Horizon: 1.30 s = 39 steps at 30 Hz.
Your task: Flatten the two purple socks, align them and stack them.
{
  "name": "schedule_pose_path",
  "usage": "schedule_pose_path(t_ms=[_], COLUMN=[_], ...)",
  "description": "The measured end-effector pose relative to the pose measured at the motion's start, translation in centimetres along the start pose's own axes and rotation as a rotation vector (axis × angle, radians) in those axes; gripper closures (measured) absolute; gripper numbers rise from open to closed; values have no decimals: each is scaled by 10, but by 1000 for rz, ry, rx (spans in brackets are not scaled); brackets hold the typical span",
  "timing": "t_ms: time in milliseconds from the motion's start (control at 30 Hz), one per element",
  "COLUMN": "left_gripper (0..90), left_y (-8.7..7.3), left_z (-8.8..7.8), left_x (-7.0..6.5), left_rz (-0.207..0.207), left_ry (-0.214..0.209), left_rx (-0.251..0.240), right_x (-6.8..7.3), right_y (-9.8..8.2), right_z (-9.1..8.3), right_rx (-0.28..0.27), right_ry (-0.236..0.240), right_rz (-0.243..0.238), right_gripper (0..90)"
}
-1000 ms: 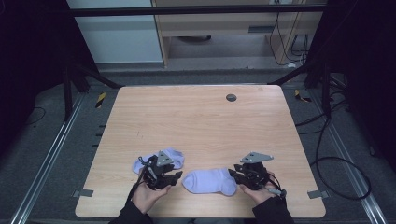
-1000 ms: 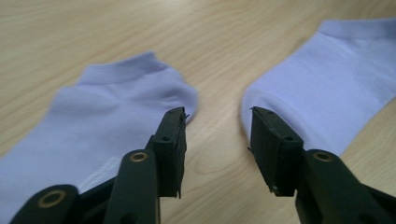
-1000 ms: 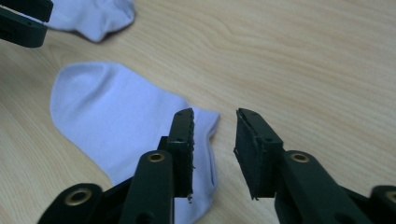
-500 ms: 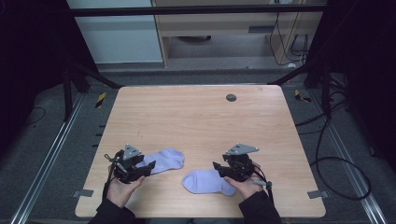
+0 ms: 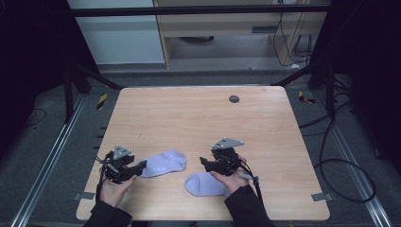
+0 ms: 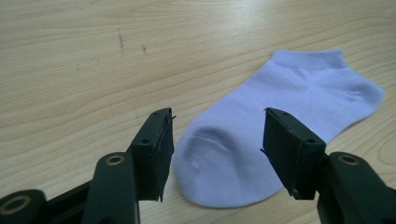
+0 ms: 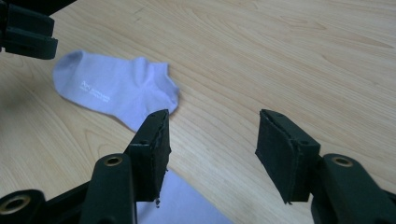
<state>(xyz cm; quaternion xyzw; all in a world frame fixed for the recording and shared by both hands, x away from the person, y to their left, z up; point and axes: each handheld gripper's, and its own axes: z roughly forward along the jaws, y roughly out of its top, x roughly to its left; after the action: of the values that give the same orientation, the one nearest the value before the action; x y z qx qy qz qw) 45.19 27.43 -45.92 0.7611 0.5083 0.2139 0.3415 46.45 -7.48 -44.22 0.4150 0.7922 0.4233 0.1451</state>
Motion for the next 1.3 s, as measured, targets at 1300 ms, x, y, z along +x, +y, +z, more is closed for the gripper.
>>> schedule_pose_path(t_ms=[1300], left_gripper=[637], left_y=[-13], left_z=[21], left_x=[18], left_rz=[-12], left_ry=[11], left_rx=[128], right_x=[41], right_y=[17], right_z=[110], right_rx=[156], right_ry=[-39], right_rz=[-56], right_gripper=[568])
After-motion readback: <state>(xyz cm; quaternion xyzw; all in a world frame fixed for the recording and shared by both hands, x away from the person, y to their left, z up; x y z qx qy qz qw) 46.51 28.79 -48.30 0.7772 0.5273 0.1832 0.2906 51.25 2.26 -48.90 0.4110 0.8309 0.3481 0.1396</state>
